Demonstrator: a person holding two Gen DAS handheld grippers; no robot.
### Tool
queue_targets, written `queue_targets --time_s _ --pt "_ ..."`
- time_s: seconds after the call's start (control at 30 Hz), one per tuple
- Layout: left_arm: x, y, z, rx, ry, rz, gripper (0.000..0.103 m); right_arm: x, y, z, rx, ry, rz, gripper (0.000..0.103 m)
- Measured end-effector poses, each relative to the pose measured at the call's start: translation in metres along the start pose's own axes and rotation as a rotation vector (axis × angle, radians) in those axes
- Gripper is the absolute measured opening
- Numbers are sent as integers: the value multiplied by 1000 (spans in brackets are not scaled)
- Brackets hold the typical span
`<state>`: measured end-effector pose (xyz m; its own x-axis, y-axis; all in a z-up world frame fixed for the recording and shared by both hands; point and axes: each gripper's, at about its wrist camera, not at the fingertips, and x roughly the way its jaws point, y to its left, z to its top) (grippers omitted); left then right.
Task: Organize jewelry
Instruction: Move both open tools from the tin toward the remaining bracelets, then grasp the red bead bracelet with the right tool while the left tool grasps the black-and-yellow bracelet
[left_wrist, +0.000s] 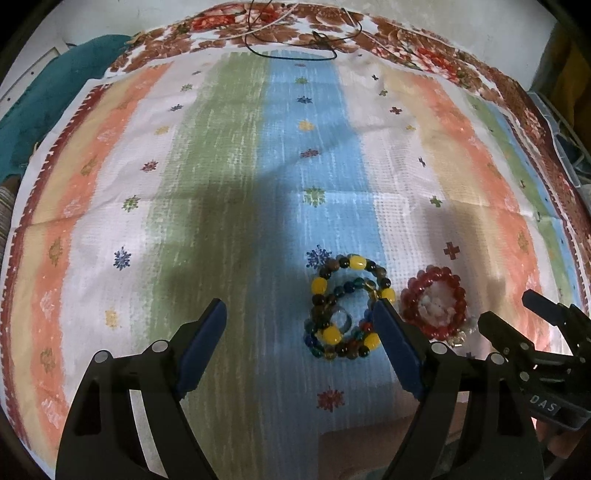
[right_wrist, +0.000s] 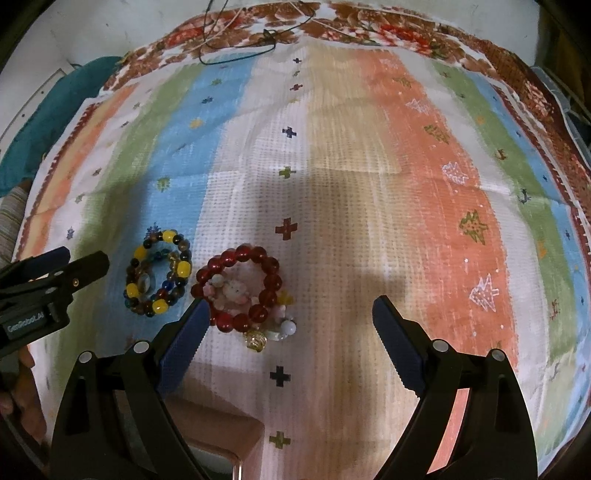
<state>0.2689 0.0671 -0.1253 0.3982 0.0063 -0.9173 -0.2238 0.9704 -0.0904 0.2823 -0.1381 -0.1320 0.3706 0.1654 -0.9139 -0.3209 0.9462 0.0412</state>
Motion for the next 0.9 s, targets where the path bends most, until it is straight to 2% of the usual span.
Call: queue_targets --time_s 0.67,0.8,0.9 --pt "34 -1 12 18 36 13 78 28 3 18 -26 27 -78 90" --pt "41 2 16 8 43 15 73 34 3 20 -32 37 -82 89" --pt "47 2 17 17 54 21 70 39 5 22 -40 48 -82 83"
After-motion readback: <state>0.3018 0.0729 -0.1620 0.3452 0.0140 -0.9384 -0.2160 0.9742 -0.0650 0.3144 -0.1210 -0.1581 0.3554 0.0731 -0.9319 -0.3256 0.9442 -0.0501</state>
